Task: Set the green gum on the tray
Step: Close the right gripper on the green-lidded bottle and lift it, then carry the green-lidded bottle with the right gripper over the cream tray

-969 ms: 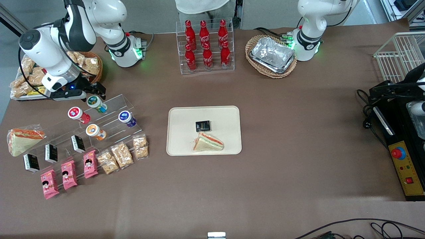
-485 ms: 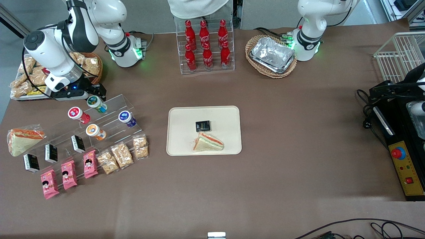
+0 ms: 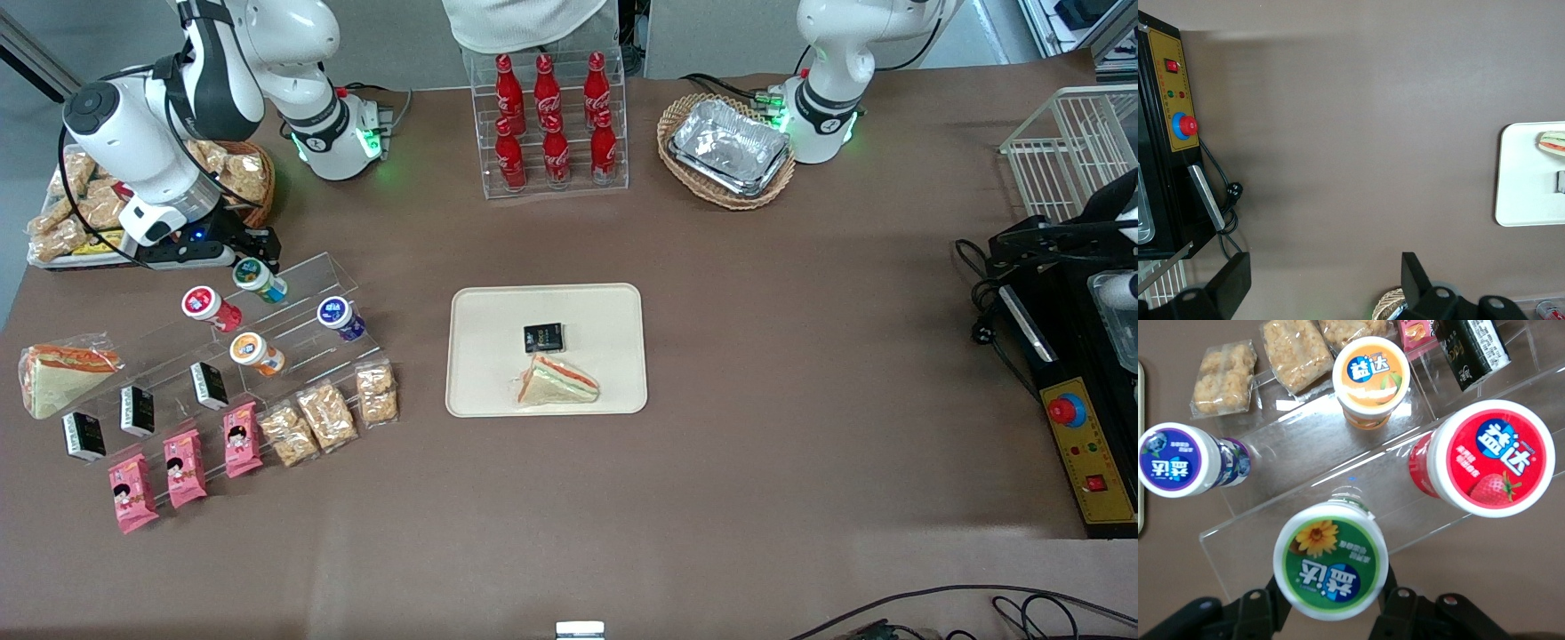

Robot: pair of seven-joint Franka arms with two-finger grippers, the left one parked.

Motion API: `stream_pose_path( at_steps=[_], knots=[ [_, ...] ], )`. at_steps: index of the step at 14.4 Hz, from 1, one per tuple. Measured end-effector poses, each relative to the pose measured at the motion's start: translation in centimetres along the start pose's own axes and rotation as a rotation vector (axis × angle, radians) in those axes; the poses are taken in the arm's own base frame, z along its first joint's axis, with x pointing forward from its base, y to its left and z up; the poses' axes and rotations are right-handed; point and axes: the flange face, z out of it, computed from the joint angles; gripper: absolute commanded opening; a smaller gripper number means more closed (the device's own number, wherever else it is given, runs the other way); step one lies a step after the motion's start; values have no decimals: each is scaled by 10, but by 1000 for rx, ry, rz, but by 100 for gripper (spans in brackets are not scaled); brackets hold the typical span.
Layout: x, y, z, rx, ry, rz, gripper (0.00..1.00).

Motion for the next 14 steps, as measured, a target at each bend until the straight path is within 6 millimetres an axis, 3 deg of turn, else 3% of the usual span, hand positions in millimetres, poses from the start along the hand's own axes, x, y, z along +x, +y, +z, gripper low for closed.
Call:
stream_pose_path(
  at_steps=[4, 7, 9, 14],
  knots=[
    [4, 0, -4, -1, 9, 2, 9],
    [17, 1, -27, 1, -8, 1, 8],
    [32, 0, -58, 4, -30, -2, 9],
    [68, -6, -167, 3, -57, -17, 10]
  ],
)
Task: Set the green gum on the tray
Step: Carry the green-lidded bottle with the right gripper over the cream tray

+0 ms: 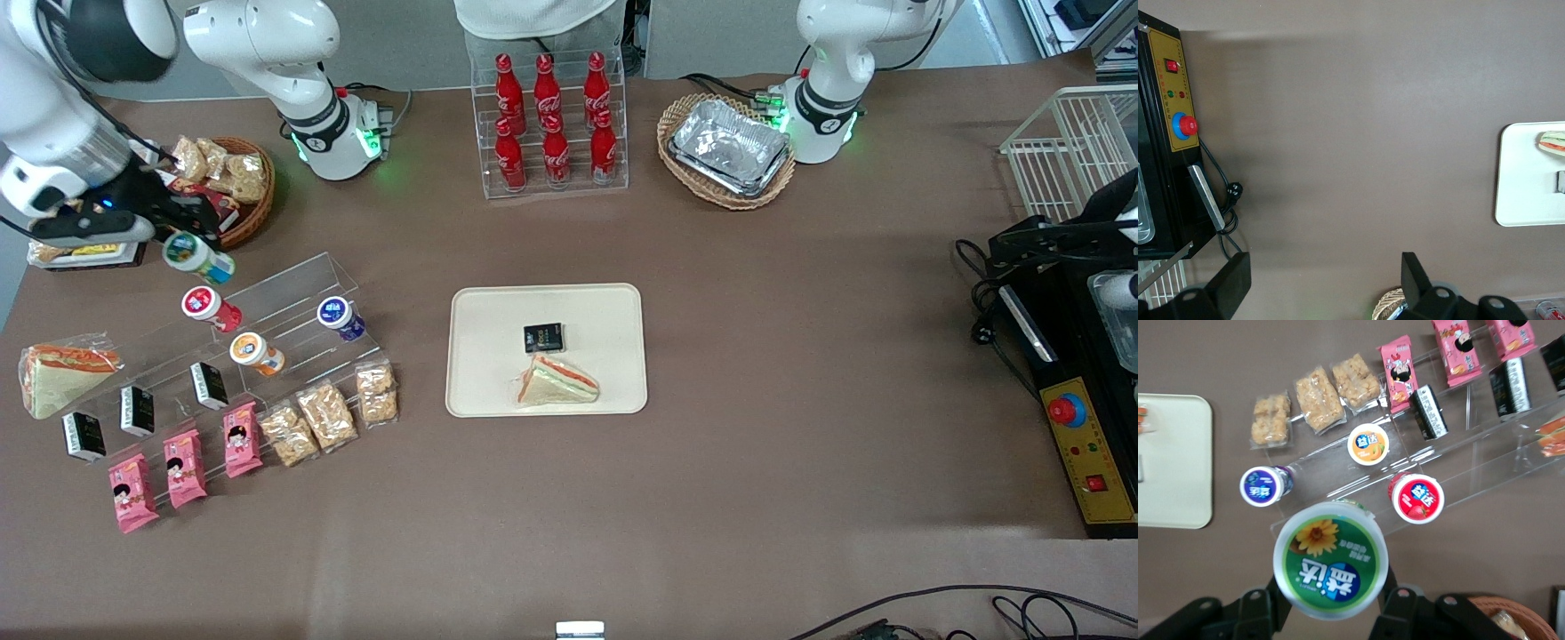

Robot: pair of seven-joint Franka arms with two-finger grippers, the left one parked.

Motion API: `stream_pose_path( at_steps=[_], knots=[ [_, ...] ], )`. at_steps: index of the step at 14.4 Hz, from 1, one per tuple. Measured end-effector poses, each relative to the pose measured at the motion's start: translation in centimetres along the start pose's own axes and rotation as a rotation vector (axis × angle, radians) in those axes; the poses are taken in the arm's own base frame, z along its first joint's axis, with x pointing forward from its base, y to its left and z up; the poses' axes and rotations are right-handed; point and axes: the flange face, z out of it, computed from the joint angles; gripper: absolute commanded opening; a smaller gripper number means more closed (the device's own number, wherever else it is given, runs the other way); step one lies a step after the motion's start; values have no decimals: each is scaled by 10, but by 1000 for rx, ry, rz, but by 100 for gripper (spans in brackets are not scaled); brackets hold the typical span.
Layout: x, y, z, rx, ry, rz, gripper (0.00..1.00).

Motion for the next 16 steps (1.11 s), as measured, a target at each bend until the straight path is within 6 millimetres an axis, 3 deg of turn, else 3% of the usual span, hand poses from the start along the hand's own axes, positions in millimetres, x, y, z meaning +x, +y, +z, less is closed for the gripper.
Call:
stream_pose_path(
  at_steps=[3, 6, 9, 14, 16],
  knots=[
    [23, -12, -59, -2, -26, -26, 10],
    [50, -37, -85, -7, -22, -31, 10],
    [66, -83, -81, -8, -29, 49, 12],
    [71, -204, -56, -6, -27, 219, 13],
    [73, -242, -38, -1, -18, 269, 13]
  ],
)
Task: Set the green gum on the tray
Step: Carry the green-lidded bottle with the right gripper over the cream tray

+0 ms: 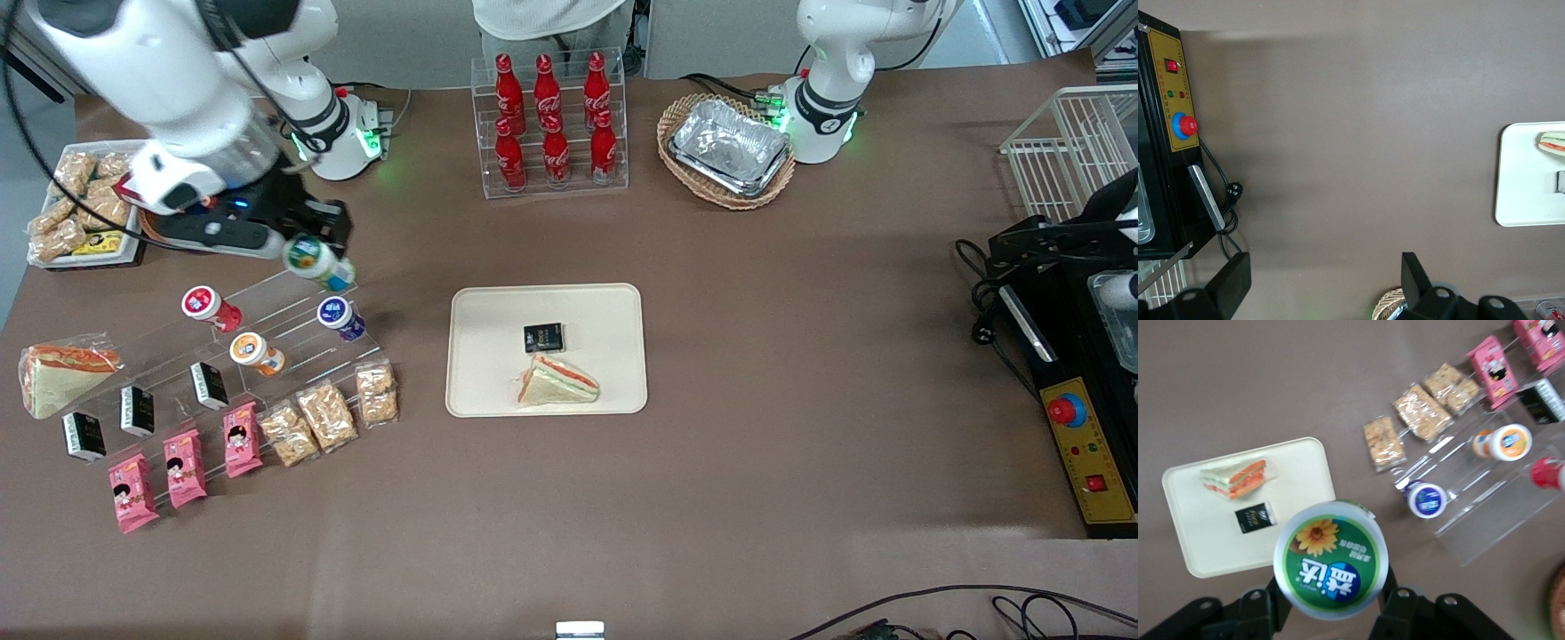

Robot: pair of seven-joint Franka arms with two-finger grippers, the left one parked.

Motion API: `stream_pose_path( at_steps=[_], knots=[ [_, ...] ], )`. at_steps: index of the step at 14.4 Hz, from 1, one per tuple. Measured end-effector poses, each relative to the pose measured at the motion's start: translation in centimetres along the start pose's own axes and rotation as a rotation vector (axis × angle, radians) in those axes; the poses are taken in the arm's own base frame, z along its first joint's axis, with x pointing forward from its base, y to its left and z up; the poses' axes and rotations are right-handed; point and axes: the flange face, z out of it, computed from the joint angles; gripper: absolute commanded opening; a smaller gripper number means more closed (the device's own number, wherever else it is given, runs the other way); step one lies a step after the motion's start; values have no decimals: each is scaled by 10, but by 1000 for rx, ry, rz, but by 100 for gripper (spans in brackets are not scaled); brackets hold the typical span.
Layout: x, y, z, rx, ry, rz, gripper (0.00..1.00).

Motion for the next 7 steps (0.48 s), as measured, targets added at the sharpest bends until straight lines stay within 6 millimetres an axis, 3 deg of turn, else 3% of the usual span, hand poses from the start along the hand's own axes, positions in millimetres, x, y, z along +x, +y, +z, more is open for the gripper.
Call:
stream_pose_path(
  at_steps=[3, 7],
  knots=[
    [-9, -37, 42, 3, 3, 67, 13],
    [-36, -57, 140, 28, 25, 125, 13]
  ],
)
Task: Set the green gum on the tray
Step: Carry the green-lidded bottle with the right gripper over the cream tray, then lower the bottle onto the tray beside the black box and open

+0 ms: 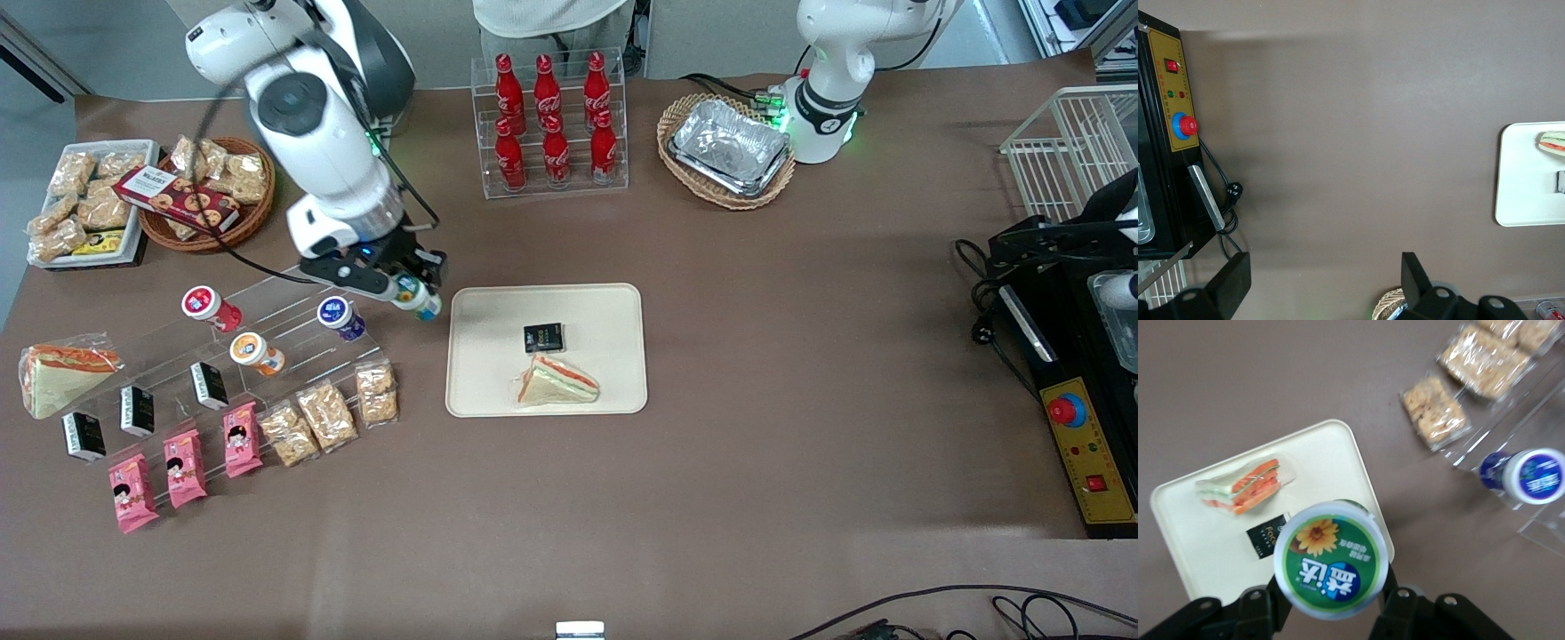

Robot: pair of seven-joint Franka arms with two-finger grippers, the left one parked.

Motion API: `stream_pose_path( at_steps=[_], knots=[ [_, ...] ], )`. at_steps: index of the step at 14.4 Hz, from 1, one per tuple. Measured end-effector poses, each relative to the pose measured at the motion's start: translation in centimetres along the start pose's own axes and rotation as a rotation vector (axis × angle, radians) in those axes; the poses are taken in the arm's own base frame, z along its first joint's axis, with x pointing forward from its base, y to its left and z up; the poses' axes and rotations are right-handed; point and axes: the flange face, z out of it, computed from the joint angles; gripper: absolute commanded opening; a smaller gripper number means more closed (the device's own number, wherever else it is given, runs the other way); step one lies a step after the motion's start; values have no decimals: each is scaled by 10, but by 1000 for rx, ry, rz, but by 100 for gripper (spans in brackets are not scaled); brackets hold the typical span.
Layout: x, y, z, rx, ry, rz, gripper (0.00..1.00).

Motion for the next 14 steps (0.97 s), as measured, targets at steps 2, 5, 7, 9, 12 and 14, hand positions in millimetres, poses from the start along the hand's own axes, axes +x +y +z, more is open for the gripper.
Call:
stream_pose_path(
  at_steps=[2, 5, 7, 9, 12, 14],
  knots=[
    [-17, 7, 50, 10, 8, 27, 13],
    [-47, 5, 110, 6, 7, 73, 13],
    [-60, -3, 143, 2, 13, 91, 13],
    [-63, -5, 176, 2, 34, 106, 13],
    [-65, -5, 212, 3, 45, 114, 15],
    [-67, -5, 224, 5, 47, 120, 63]
  ],
)
